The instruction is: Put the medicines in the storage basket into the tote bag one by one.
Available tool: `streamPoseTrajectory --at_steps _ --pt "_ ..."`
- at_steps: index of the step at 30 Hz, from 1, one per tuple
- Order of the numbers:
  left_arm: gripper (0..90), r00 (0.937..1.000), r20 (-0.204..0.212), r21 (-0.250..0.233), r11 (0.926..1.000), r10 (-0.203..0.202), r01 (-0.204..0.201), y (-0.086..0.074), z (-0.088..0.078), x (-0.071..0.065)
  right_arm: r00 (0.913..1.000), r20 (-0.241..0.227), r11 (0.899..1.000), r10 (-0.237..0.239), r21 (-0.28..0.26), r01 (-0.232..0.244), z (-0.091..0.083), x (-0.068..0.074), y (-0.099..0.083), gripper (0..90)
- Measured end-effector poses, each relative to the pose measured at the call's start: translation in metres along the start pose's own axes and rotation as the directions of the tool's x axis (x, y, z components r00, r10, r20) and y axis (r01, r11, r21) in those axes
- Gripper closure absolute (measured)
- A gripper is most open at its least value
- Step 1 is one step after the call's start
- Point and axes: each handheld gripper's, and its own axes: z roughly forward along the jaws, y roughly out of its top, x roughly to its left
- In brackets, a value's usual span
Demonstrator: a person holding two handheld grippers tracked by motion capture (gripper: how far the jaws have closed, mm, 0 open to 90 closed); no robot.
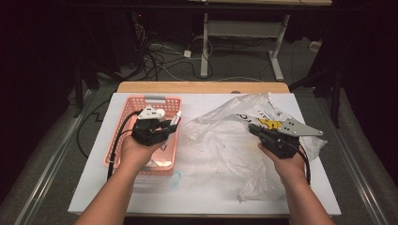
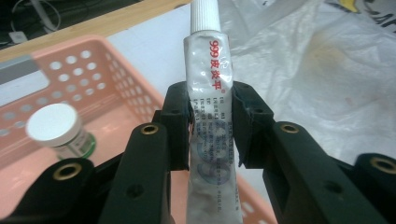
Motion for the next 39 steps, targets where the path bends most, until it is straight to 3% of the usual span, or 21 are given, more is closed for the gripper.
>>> streamPoseTrajectory --at_steps 12,20,29,39 --pt "67.8 0.9951 0.079 -0.045 0.9974 0.059 -0.055 0.012 0.003 -0.047 1.0000 0.002 1.000 -0.009 0.000 0.009 -0.002 0.001 0.002 90.0" --pt "67.9 0.9891 0.118 -0.038 0.9957 0.088 -0.084 0.013 0.020 -0.067 0.9998 -0.010 1.000 -0.018 0.001 0.018 -0.003 0.001 0.002 90.0" --pt "67.9 0.9836 0.153 -0.053 0.9947 0.095 -0.088 0.013 0.035 -0.089 0.9998 -0.007 1.000 -0.017 -0.011 0.017 -0.004 0.002 0.003 90.0" --pt "67.9 0.9708 0.210 -0.034 0.9932 0.116 -0.111 0.011 0.062 -0.111 0.9999 0.002 1.000 -0.017 -0.011 0.017 -0.008 0.002 0.002 90.0"
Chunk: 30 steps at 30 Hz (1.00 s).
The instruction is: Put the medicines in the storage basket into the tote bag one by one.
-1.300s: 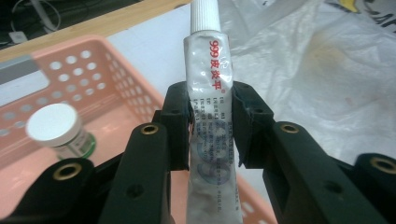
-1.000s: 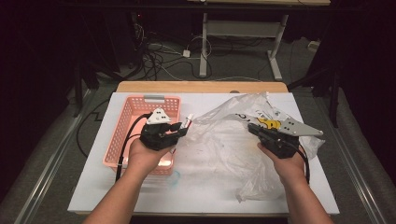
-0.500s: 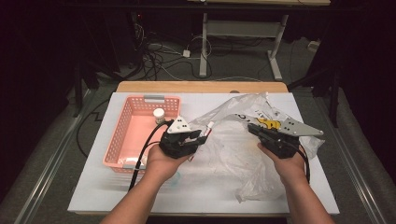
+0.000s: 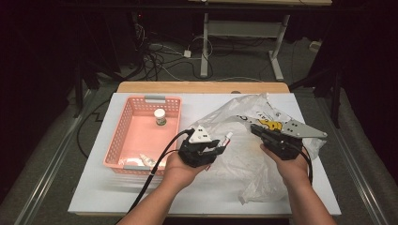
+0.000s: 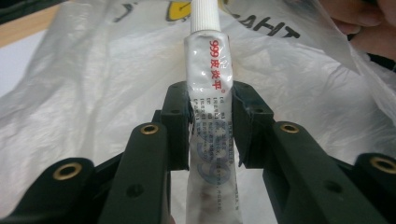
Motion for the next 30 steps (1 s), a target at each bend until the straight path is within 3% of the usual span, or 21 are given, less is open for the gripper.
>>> streamPoseTrajectory --at_steps 6,19,27,30 --pt "67.9 0.9999 0.006 0.007 0.9999 0.008 -0.008 0.004 0.013 -0.004 1.0000 -0.002 1.000 -0.005 -0.006 0.005 -0.001 0.003 0.001 90.0" --pt "67.9 1.0000 0.001 0.035 0.9994 0.006 -0.006 0.013 0.040 0.000 0.9999 -0.004 1.000 -0.015 -0.020 0.015 -0.004 0.011 0.005 90.0" --pt "67.8 0.9999 -0.013 0.043 0.9991 0.005 -0.005 0.018 0.060 -0.005 1.0000 -0.004 0.999 -0.002 -0.034 0.001 -0.003 0.015 0.006 90.0" --pt "67.8 0.9991 -0.035 0.055 0.9983 0.025 -0.023 0.020 0.069 -0.007 1.0000 -0.004 0.999 0.005 -0.040 -0.005 -0.004 0.015 0.007 90.0"
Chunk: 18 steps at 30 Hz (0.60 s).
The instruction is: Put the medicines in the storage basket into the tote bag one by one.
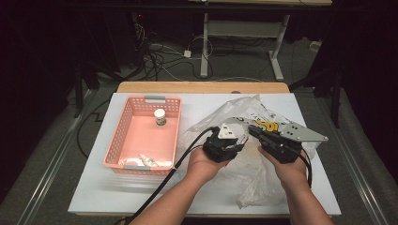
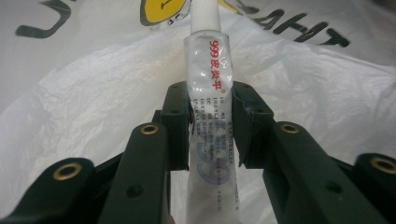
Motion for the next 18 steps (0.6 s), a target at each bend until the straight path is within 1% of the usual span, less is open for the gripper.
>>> streamPoseTrajectory --at_steps 3,6,8,9,12,13,14,15,16,18 --pt "67.8 0.9999 -0.011 -0.001 1.0000 -0.009 0.009 0.001 0.010 -0.001 1.0000 -0.003 1.000 0.001 -0.002 -0.001 0.000 -0.001 0.000 90.0" --pt "67.7 0.9997 -0.021 -0.001 1.0000 -0.007 0.007 0.002 0.020 -0.003 1.0000 -0.003 1.000 -0.001 -0.003 0.001 0.001 -0.001 0.000 90.0" --pt "67.7 0.9996 -0.026 -0.002 1.0000 -0.009 0.009 0.001 0.027 -0.003 1.0000 0.000 1.000 0.008 -0.001 -0.008 0.001 -0.002 -0.001 90.0" --pt "67.7 0.9995 -0.027 0.001 0.9999 -0.014 0.014 0.000 0.030 -0.003 1.0000 -0.002 1.000 0.004 0.001 -0.004 0.001 -0.003 -0.002 90.0" --pt "67.6 0.9995 -0.032 0.026 0.9996 -0.005 0.006 -0.005 0.043 -0.005 0.9999 0.005 1.000 0.013 0.005 -0.013 0.002 -0.006 -0.004 90.0" --pt "67.6 0.9993 -0.038 0.035 0.9994 0.006 -0.005 -0.006 0.046 -0.005 0.9998 0.006 1.000 0.018 0.008 -0.018 0.001 -0.007 -0.005 90.0" --pt "67.6 0.9994 -0.034 0.035 0.9994 -0.004 0.005 -0.008 0.050 -0.005 0.9998 0.006 1.000 0.018 0.008 -0.018 0.001 -0.008 -0.006 90.0" --pt "67.6 0.9994 -0.035 0.045 0.9990 0.006 -0.004 -0.010 0.053 -0.005 0.9997 0.008 1.000 0.022 0.010 -0.022 0.001 -0.008 -0.006 90.0" --pt "67.5 0.9991 -0.041 0.043 0.9990 0.011 -0.009 -0.011 0.055 -0.005 0.9997 0.008 1.000 0.021 0.009 -0.021 0.001 -0.009 -0.006 90.0" --pt "67.5 0.9991 -0.041 0.047 0.9988 0.014 -0.012 -0.013 0.059 -0.006 0.9997 0.012 1.000 0.023 0.007 -0.023 0.000 -0.010 -0.007 90.0"
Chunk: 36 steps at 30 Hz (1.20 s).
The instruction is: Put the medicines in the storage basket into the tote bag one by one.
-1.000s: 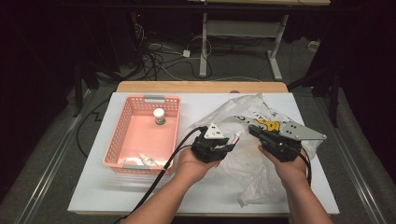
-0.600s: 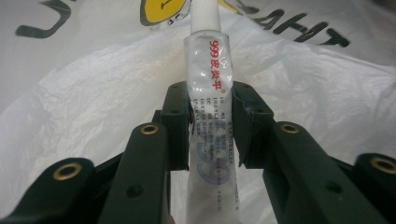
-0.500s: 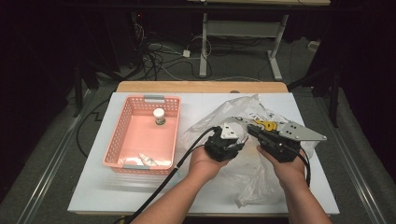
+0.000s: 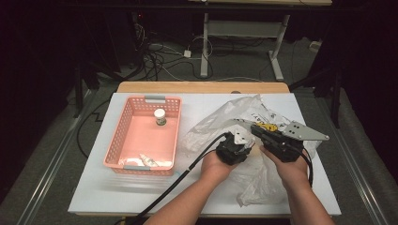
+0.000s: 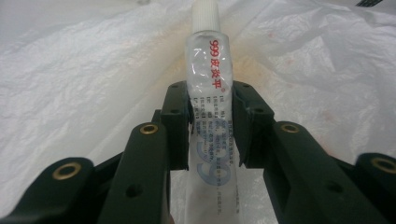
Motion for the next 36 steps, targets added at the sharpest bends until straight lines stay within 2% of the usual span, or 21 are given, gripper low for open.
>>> streamPoseTrajectory --at_steps 2,3,4,6,7,11,13,14,17,19,24,29,32,36 --pt "67.4 0.9997 0.004 -0.010 0.9997 -0.022 0.022 -0.001 0.003 0.000 1.0000 0.001 1.000 0.001 0.001 -0.001 0.000 0.000 0.000 90.0" --pt "67.3 1.0000 0.007 0.011 0.9999 -0.004 0.004 -0.001 0.003 0.002 1.0000 0.002 1.000 0.002 0.003 -0.002 0.000 -0.001 -0.001 90.0" --pt "67.3 0.9996 0.006 -0.006 0.9996 -0.027 0.027 -0.002 0.005 0.001 1.0000 0.003 1.000 0.002 0.004 -0.002 0.000 -0.001 -0.001 90.0" --pt "67.3 0.9996 0.000 -0.005 0.9996 -0.028 0.028 -0.002 0.007 0.003 1.0000 0.004 1.000 0.005 0.004 -0.005 0.000 -0.003 -0.002 90.0" --pt "67.2 0.9987 0.000 -0.022 0.9985 -0.050 0.050 -0.003 0.010 0.002 0.9999 0.004 1.000 0.010 0.008 -0.010 0.000 -0.003 -0.002 90.0" --pt "65.9 0.9987 -0.004 -0.023 0.9985 -0.050 0.050 -0.004 0.014 0.001 1.0000 0.003 1.000 0.006 0.005 -0.006 0.000 -0.004 -0.002 90.0" --pt "59.7 0.9991 0.010 -0.016 0.9990 -0.041 0.042 -0.004 0.013 0.000 1.0000 0.005 1.000 0.007 0.005 -0.007 0.000 -0.005 -0.002 90.0" --pt "57.4 0.9993 0.020 -0.009 0.9994 -0.033 0.033 -0.003 0.011 -0.001 0.9999 0.005 1.000 0.011 0.006 -0.011 0.000 -0.005 -0.002 90.0" --pt "52.1 0.9987 0.037 -0.029 0.9989 -0.035 0.036 -0.002 0.005 -0.006 0.9999 0.001 1.000 0.012 0.007 -0.012 -0.001 -0.006 -0.003 90.0" --pt "48.6 0.9963 0.068 -0.055 0.9969 -0.053 0.056 -0.001 -0.001 -0.009 1.0000 -0.001 1.000 0.009 0.007 -0.009 -0.001 -0.006 -0.003 90.0" --pt "42.9 0.9921 0.124 -0.076 0.9966 -0.021 0.031 -0.001 -0.018 -0.016 0.9999 -0.003 1.000 0.010 0.009 -0.010 -0.001 -0.006 -0.003 90.0" --pt "34.5 0.9852 0.170 -0.081 0.9961 -0.020 0.034 -0.006 -0.037 -0.019 1.0000 0.000 1.000 0.001 0.006 -0.001 -0.003 -0.004 -0.001 90.0" --pt "21.1 0.9853 0.170 -0.059 0.9981 -0.007 0.018 -0.011 -0.047 -0.020 1.0000 -0.002 1.000 -0.002 0.004 0.002 -0.004 -0.004 0.000 90.0" --pt "13.7 0.9856 0.169 -0.066 0.9977 -0.004 0.016 -0.022 -0.057 -0.020 1.0000 -0.003 1.000 -0.004 0.006 0.005 -0.004 -0.003 0.000 90.0"
